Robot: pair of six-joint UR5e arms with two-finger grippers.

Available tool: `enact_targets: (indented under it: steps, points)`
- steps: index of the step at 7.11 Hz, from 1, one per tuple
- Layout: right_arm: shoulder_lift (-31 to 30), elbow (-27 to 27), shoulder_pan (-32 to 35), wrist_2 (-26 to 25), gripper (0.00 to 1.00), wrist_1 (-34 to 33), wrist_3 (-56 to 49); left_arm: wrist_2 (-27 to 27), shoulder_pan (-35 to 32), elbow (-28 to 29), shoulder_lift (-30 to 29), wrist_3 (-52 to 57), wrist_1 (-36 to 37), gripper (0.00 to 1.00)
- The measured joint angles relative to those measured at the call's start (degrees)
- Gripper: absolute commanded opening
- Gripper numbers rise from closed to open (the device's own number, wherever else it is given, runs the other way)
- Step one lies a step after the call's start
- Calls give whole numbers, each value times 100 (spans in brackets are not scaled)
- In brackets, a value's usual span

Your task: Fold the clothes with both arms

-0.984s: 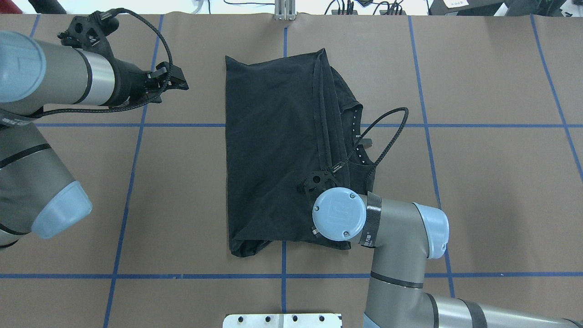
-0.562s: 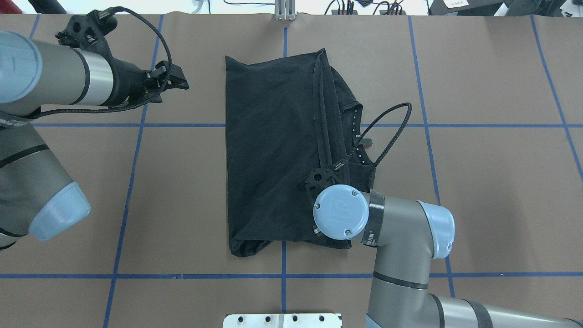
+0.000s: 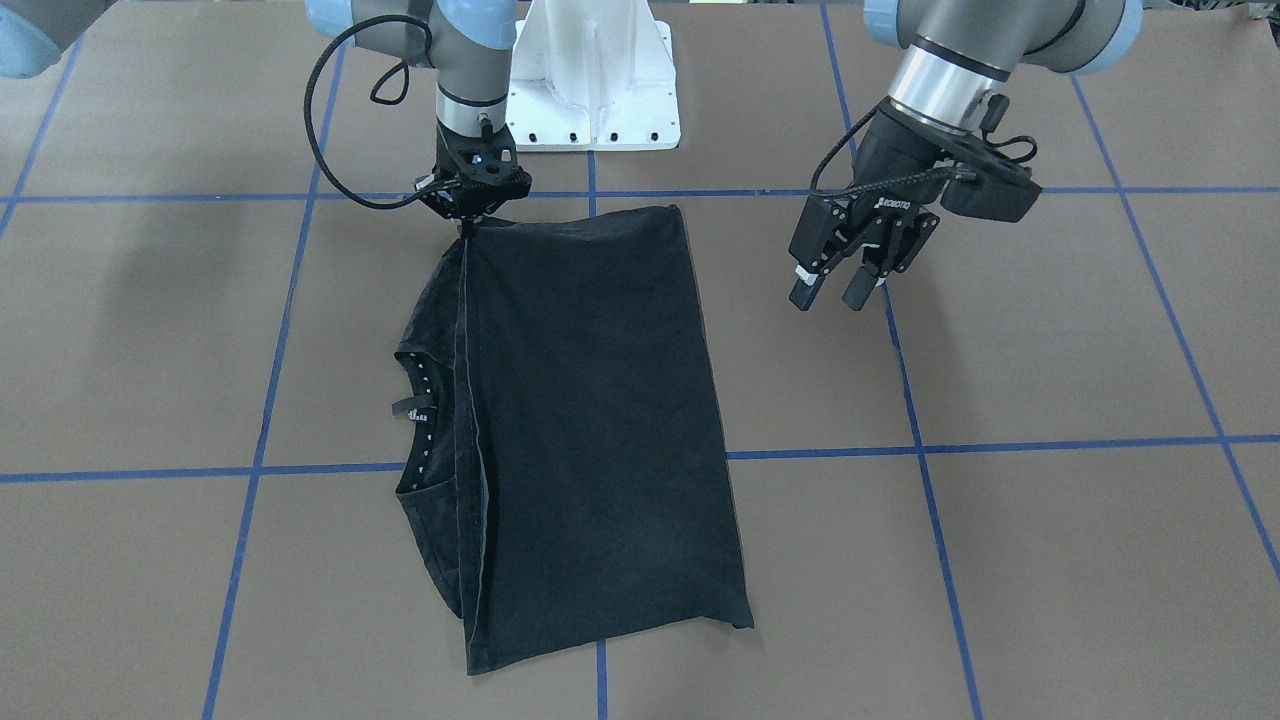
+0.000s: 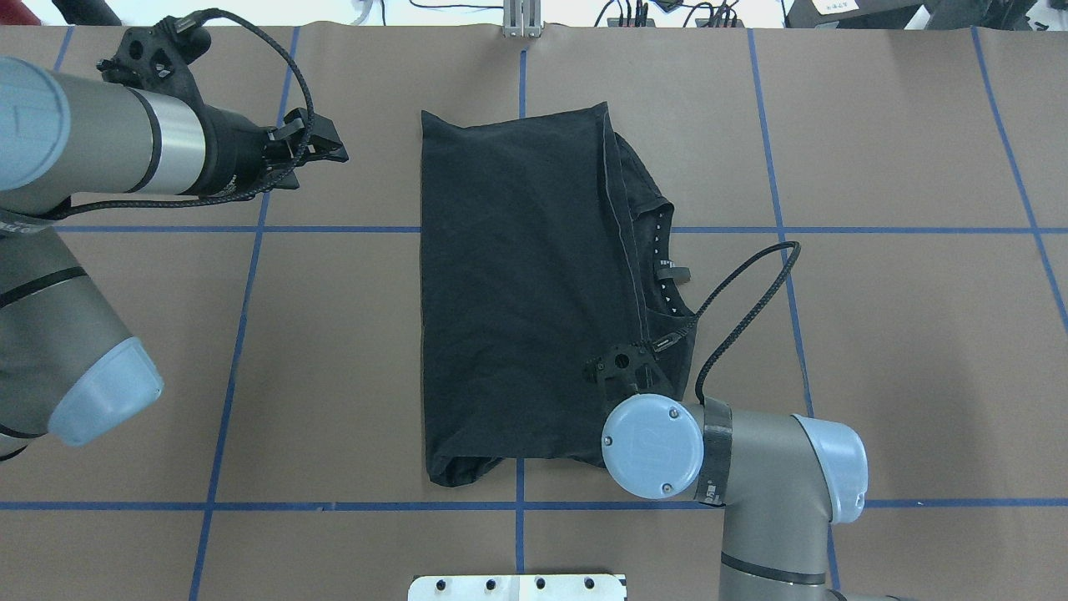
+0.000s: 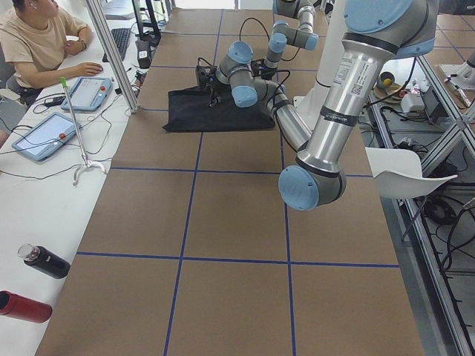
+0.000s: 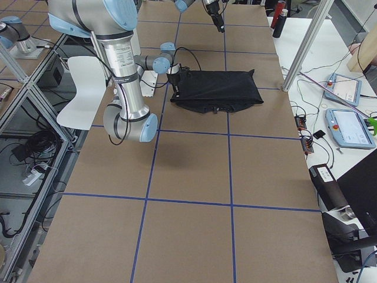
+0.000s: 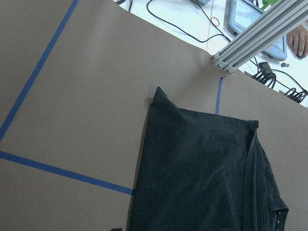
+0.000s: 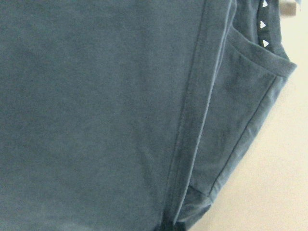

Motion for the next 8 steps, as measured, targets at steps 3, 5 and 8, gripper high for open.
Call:
enact_targets:
  steps: [3, 5, 8]
  points:
    - [-95, 33, -31, -53, 49, 339, 791, 1, 12, -26, -1, -24, 57, 73]
    - [-287, 187, -18, -53, 60, 546, 1292, 1, 15, -23, -1, -20, 67, 73]
    - [-793, 732, -37, -72, 59, 726, 2450, 1, 17, -18, -7, -25, 68, 73]
